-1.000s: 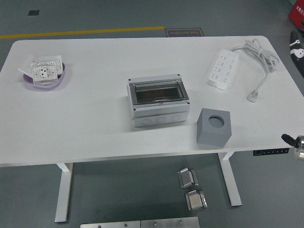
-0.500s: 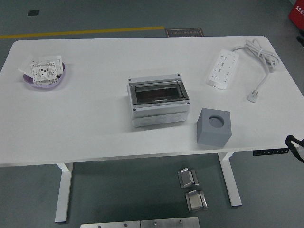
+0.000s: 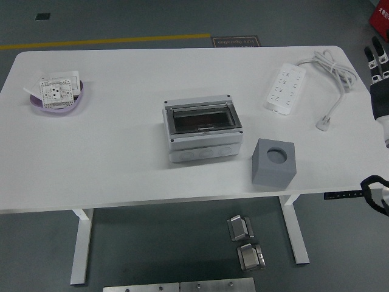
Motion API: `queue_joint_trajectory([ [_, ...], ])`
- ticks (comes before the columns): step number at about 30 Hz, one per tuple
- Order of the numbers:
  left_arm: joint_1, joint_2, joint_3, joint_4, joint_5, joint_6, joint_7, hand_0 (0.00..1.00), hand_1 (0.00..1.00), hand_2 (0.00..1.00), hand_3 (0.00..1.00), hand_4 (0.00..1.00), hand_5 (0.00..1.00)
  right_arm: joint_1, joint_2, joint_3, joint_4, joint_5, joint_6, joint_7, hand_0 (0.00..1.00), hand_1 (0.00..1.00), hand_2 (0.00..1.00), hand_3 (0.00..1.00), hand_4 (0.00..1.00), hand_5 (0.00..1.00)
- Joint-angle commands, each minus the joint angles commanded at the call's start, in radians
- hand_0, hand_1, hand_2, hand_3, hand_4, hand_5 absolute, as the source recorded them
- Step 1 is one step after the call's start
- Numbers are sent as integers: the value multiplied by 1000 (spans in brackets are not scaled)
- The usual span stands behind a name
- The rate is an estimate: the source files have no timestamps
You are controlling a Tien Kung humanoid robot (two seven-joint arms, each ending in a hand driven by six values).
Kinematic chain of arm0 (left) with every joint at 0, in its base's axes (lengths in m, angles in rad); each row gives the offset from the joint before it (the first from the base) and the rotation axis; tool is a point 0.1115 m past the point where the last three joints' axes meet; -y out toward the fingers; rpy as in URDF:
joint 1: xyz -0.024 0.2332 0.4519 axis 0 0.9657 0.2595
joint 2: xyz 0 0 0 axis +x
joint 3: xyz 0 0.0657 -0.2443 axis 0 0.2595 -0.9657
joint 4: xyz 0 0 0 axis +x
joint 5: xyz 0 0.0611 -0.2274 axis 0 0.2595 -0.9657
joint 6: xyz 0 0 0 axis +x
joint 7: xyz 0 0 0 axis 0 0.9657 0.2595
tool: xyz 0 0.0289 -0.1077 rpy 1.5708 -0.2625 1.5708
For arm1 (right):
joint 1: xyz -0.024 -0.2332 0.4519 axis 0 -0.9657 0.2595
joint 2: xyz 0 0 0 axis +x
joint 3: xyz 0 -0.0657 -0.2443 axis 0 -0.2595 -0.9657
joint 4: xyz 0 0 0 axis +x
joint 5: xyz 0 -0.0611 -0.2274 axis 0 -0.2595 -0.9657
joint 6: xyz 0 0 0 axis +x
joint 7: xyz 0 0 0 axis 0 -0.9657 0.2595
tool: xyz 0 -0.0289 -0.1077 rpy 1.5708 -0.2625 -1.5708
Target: Pick up the cylinder from the cube,place it in the box,flap close box
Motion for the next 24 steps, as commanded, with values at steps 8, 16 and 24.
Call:
queue_joint_trajectory([
  [8,-1,-1,-4,-1,0,-2,-3,660,655,607,644,627,434,1,8,-22,-18,93,44,9,984,833,881,994,947,939],
  [16,-7,-1,-9,-2,1,-6,-6,660,655,607,643,630,435,5,9,-15,-23,99,44,15,982,835,875,972,948,945],
  [24,-10,1,-10,0,-4,-8,-7,661,655,607,643,629,433,7,7,-8,-25,90,39,18,983,835,874,967,948,950],
])
